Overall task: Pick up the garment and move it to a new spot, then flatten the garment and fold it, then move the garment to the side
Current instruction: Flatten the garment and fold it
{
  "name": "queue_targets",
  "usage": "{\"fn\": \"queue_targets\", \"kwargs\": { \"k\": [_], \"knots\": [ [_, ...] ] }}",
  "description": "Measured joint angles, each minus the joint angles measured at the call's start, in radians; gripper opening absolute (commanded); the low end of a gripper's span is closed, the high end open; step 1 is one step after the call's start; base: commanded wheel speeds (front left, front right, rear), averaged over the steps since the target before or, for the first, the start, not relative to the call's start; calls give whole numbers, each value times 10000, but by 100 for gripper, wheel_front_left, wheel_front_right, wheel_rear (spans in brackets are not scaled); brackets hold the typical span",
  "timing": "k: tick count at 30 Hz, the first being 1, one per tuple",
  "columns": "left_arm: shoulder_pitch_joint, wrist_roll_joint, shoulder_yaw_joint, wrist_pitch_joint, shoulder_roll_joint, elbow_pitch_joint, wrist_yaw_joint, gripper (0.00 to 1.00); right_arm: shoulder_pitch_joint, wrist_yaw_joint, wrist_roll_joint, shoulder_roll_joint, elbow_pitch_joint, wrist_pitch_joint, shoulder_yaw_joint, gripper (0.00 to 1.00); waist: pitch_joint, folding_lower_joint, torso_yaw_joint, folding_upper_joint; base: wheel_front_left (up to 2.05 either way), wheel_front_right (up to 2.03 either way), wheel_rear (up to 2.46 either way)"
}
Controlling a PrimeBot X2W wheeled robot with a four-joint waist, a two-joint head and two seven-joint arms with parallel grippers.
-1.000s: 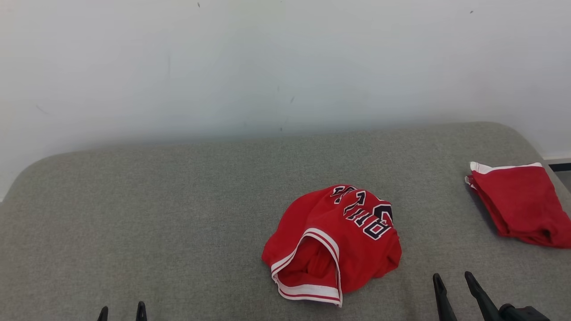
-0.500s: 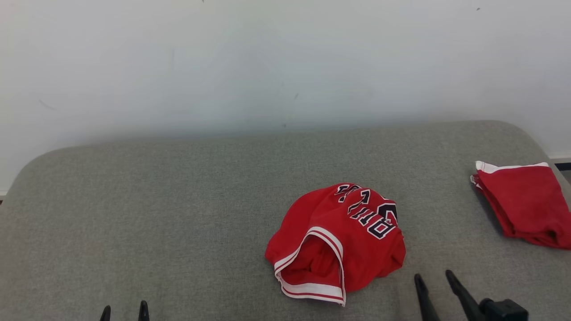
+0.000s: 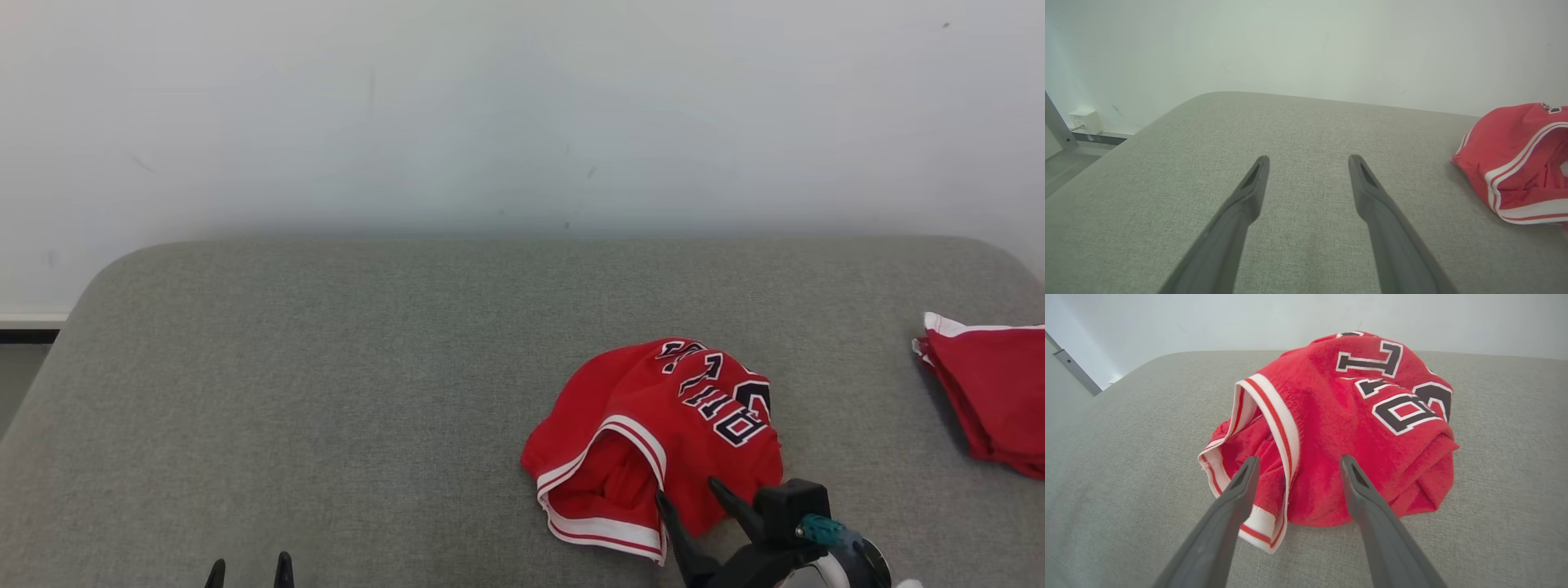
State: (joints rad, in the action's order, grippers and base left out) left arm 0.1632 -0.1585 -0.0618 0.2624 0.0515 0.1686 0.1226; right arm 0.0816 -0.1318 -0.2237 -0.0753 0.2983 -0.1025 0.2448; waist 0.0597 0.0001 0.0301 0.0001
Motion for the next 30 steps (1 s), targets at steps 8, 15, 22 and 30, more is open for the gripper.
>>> {"fn": "queue_targets", "kwargs": {
  "k": [8,15,22,30],
  "knots": [
    [12,-46,209,0,-2,42,-38,100,524,0,1076,217,522,-219,-648,100,-33,0,624,-1,0,0,0],
    [16,-104,322,0,-2,67,-40,100,717,0,1442,245,1026,-244,-681,100,-81,0,1103,0,0,0,0],
    [18,-167,397,0,-2,54,-79,100,906,0,2280,245,1436,67,-1534,100,-184,0,1478,0,0,0,0],
    [4,-253,468,0,-4,52,-98,100,1184,0,2504,244,1829,301,-2111,0,-270,0,1582,0,0,0,0]
  ]
}}
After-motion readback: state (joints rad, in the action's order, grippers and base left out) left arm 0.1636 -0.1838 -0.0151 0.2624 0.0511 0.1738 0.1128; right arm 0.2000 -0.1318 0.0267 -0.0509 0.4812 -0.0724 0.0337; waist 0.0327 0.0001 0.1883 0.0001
